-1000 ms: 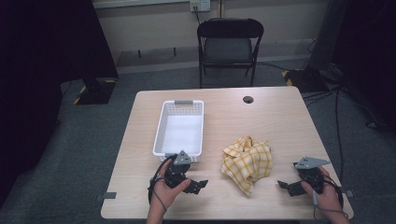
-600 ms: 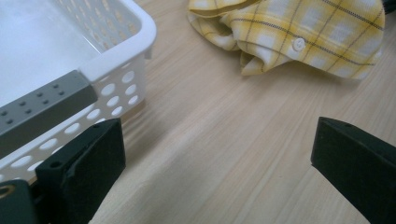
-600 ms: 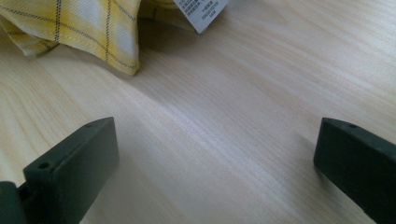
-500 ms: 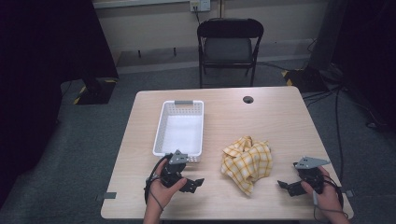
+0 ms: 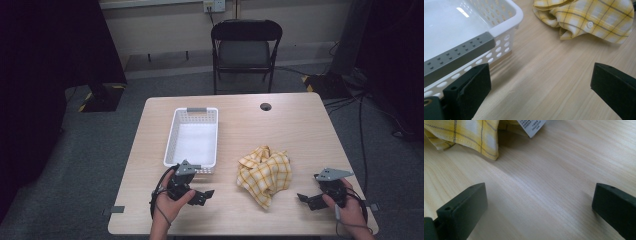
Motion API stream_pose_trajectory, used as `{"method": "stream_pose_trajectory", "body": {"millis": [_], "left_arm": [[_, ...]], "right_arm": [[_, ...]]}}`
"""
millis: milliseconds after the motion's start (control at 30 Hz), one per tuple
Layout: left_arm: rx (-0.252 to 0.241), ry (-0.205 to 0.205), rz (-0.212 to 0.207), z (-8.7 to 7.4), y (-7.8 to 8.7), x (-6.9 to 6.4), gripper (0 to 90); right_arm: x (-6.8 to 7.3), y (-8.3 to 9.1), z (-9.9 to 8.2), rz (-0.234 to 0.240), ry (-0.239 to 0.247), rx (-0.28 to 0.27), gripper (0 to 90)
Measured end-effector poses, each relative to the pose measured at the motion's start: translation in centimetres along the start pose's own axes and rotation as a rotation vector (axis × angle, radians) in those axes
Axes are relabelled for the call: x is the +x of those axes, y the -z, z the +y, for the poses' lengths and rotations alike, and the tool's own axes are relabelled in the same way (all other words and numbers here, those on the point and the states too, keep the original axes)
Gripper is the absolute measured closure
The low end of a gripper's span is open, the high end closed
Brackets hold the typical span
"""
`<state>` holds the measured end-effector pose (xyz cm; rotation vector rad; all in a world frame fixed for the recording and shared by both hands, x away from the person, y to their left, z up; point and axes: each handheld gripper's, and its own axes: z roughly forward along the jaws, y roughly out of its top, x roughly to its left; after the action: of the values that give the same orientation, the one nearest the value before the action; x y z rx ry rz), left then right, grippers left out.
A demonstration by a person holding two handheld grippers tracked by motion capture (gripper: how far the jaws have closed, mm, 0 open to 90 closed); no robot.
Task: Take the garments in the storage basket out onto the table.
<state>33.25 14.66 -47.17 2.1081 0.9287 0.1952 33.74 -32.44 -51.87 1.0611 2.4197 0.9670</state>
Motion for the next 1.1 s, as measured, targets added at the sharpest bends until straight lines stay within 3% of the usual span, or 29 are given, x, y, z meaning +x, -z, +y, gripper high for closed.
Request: {"method": "stream_pose_trajectory", "body": {"millis": [500, 1100], "left_arm": [[0.000, 0.012, 0.018, -0.4, 0.6, 0.7, 2.7], [-0.007, 0.054, 0.040, -1.4, 1.6, 2.1, 2.7]], "right_arm": [[0.0, 0.0, 0.0, 0.000, 0.000, 0.000, 0.0], [0.0, 0.0, 0.0, 0.000, 0.000, 0.000, 0.0]]}}
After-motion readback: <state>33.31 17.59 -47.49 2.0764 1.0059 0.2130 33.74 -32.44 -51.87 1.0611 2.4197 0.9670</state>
